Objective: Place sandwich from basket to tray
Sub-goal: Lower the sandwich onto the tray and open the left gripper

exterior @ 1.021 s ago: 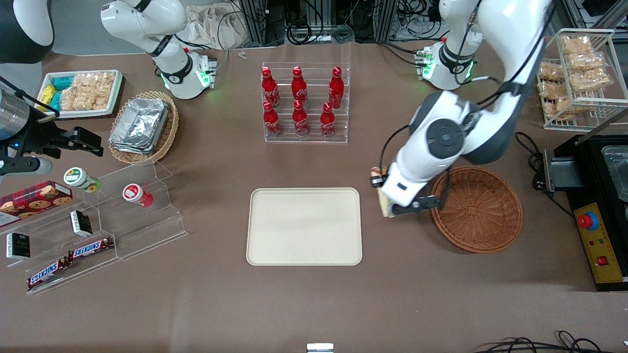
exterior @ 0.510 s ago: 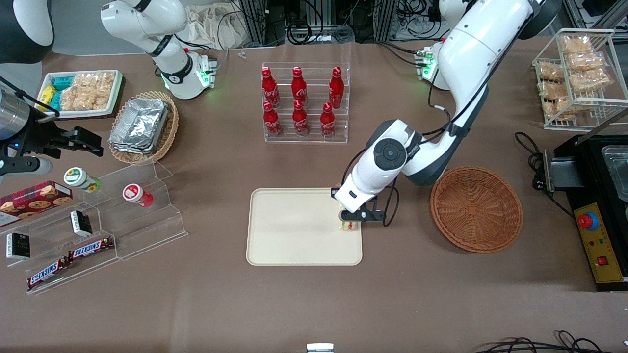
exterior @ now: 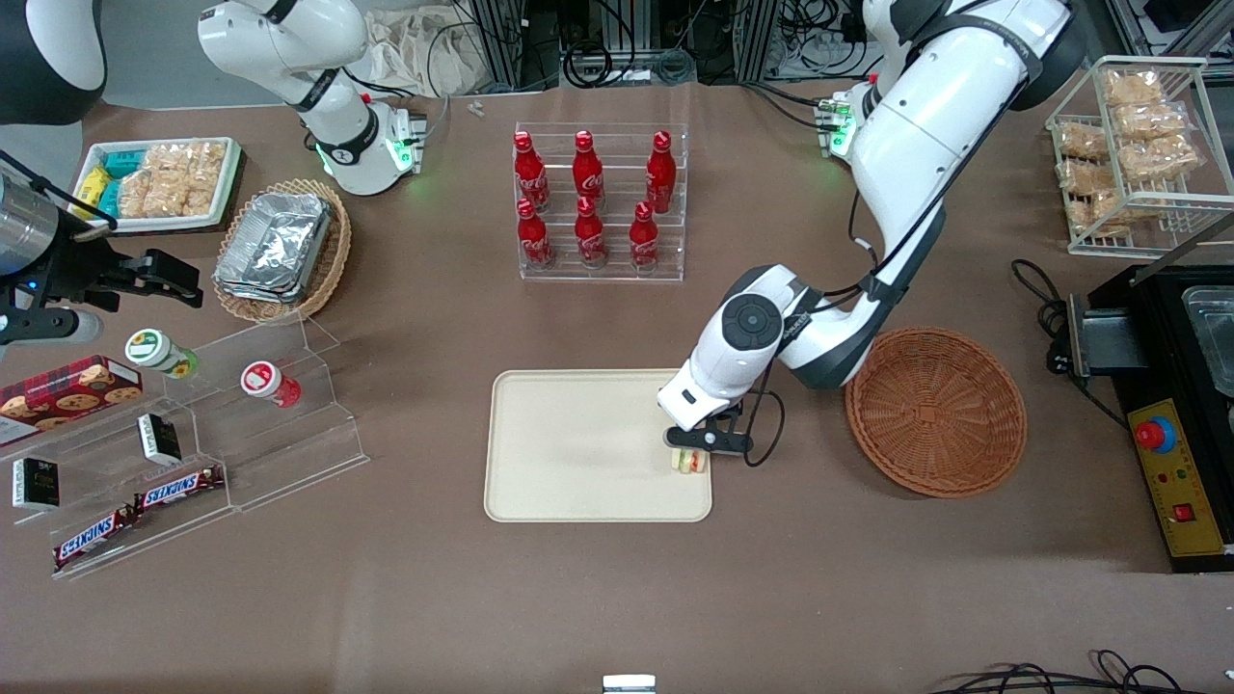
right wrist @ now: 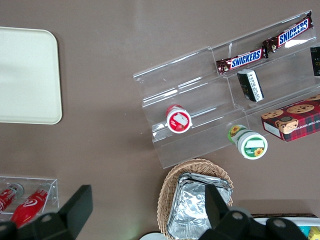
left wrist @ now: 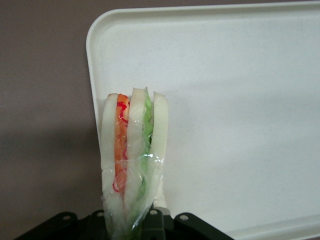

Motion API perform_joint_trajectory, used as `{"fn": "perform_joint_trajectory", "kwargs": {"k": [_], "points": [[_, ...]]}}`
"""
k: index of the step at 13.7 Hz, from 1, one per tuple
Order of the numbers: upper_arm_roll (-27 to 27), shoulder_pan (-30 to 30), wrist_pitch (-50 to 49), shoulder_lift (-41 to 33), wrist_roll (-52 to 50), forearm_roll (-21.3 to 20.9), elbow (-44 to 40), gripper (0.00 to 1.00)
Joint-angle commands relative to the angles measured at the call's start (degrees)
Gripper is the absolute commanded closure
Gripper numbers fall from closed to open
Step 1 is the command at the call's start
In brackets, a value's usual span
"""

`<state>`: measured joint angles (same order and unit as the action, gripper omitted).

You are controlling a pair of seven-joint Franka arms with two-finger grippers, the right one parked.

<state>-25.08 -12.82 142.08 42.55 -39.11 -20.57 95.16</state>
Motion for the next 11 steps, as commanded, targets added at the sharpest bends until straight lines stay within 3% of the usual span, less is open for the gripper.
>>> {"fn": "perform_joint_trajectory", "kwargs": {"k": [1,2,6,11], "points": [[-0.1,-0.4,-0.2,1.9,-0.4,-4.3,-2.3,0.77],[-0.1,-0.4,-0.2,1.9,-1.7,-4.4,-2.3,0.44],[-0.1,-0.4,-0.2,1.6,-8.9,-4.5,-2.6,0.01],[0.1,1.5,-1.5,-2.5,-14.4,-3.7,-5.4,0.01]]}}
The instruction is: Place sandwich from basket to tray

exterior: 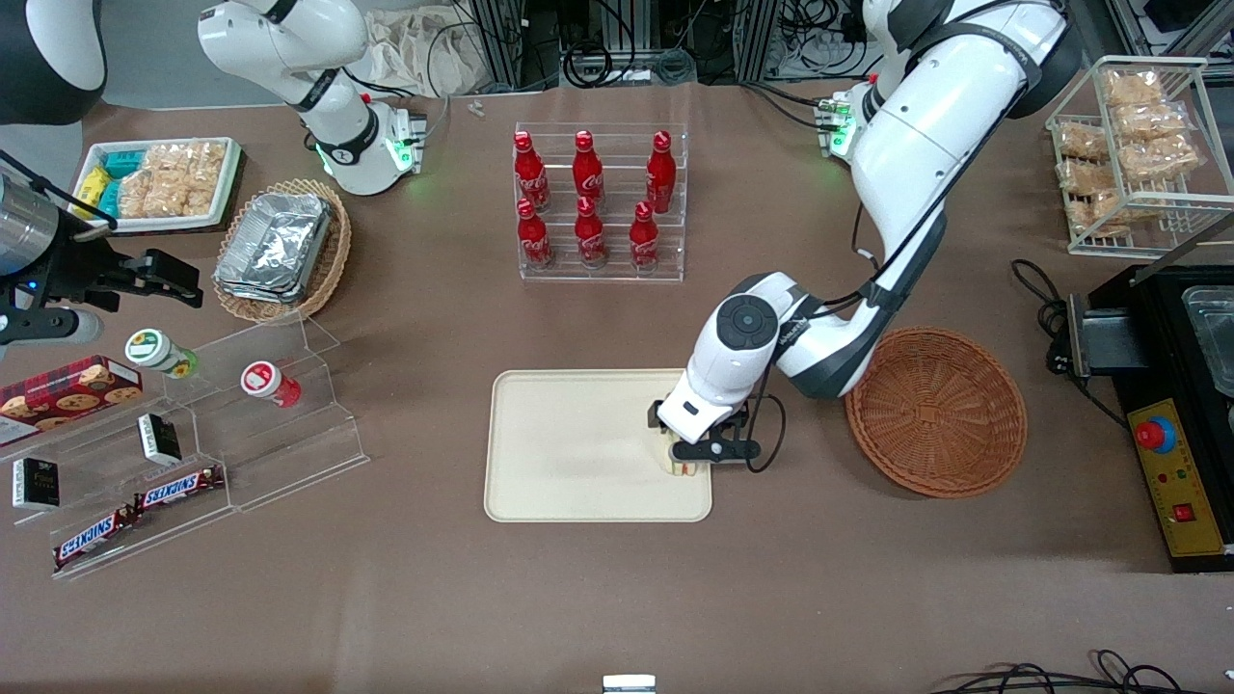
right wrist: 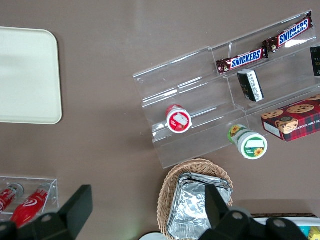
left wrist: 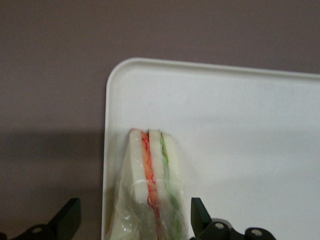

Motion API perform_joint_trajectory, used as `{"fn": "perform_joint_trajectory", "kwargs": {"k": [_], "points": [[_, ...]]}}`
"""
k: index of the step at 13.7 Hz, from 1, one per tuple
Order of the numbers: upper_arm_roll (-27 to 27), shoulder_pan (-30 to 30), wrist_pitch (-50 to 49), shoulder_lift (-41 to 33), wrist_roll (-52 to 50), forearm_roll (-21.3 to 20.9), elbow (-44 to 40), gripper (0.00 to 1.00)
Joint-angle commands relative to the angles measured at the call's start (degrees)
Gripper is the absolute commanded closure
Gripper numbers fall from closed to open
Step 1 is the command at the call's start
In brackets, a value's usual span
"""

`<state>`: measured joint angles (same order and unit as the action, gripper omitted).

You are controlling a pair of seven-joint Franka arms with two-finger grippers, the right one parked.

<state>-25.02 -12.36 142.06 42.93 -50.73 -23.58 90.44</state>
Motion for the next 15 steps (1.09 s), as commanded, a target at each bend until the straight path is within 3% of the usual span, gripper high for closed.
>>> {"fn": "perform_joint_trajectory", "kwargs": {"k": [1,6,10,13,15], "points": [[0.1,2.2,-2.8,-4.6,-4.6,-0.7,-0.8,0.01],[-0.4,7.1,-12.3,-11.6,-4.4,-0.2,-2.7,0.01],[-0.3,9.5,-22.1,-18.6,0.1,7.9,-3.3,0.01],[0.2,12.3,-34.0,-23.3,13.8,17.0,-3.3,0.01],[3.9,12.5,-40.8,-26.4,18.8,18.7,-3.0,0.01]]}}
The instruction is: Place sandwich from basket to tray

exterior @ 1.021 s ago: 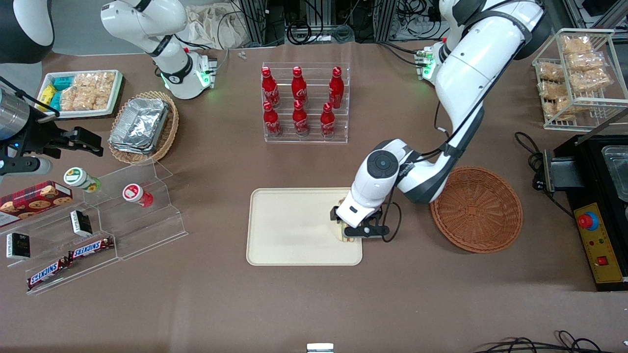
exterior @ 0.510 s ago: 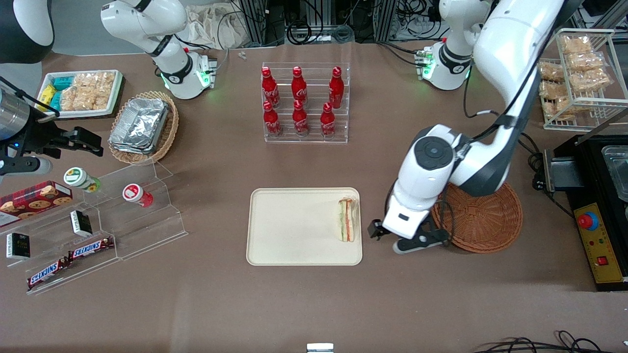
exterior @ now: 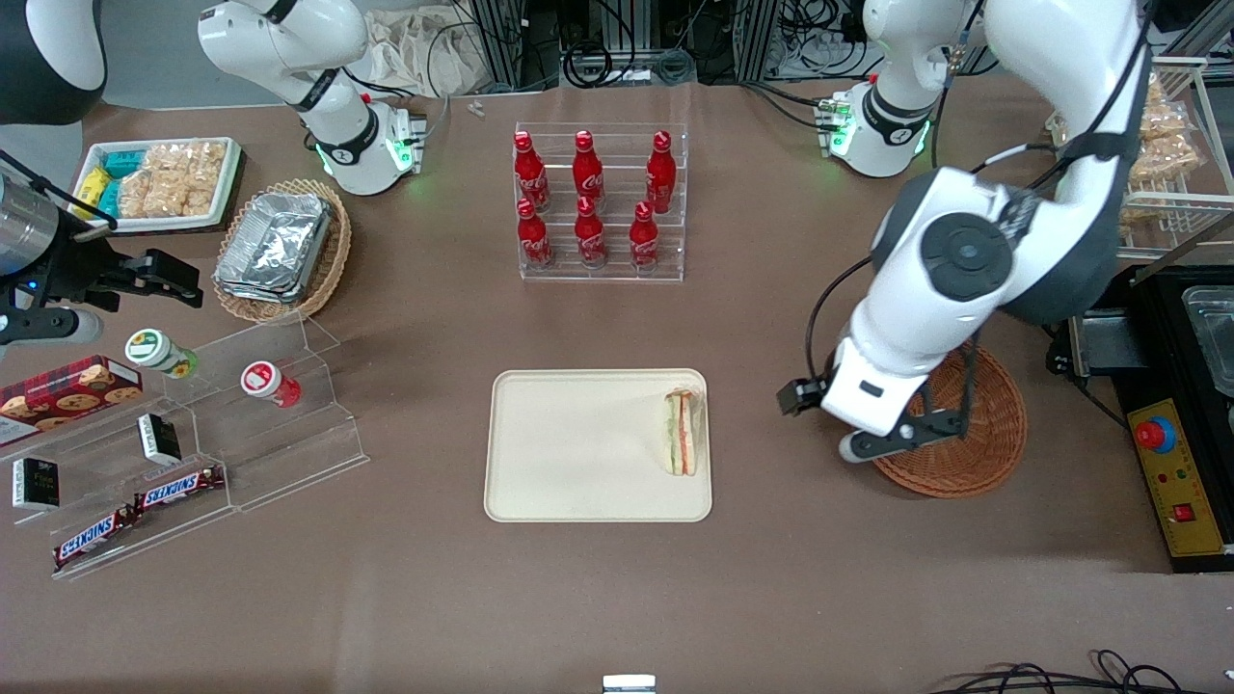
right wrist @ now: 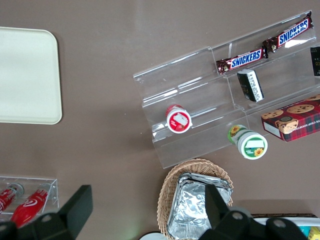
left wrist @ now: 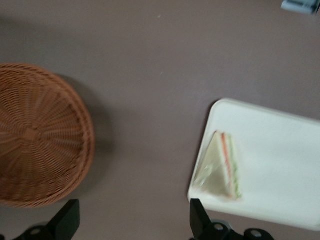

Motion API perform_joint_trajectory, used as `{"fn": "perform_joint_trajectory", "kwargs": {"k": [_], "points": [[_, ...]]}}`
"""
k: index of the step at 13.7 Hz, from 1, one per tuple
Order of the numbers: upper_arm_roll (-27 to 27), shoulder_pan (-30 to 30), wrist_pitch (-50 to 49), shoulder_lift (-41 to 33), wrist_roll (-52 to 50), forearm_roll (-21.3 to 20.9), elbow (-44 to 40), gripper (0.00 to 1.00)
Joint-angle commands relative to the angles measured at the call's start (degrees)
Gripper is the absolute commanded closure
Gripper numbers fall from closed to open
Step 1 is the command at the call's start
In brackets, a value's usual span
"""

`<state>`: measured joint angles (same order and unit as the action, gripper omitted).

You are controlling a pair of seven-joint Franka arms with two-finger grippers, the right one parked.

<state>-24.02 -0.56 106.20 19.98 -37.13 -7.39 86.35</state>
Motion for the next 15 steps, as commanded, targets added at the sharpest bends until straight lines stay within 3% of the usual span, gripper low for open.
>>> {"fn": "perform_joint_trajectory", "kwargs": {"k": [1,9,15], "points": [[4.6,0.6,-7.7,-5.5,7.7,4.4,1.4,0.01],[18.0,-0.2,-12.4,-25.3,21.2,11.1,15.1,0.01],[17.9,-0.2,-13.6,-24.6,21.1,10.4,13.4,0.01]]}}
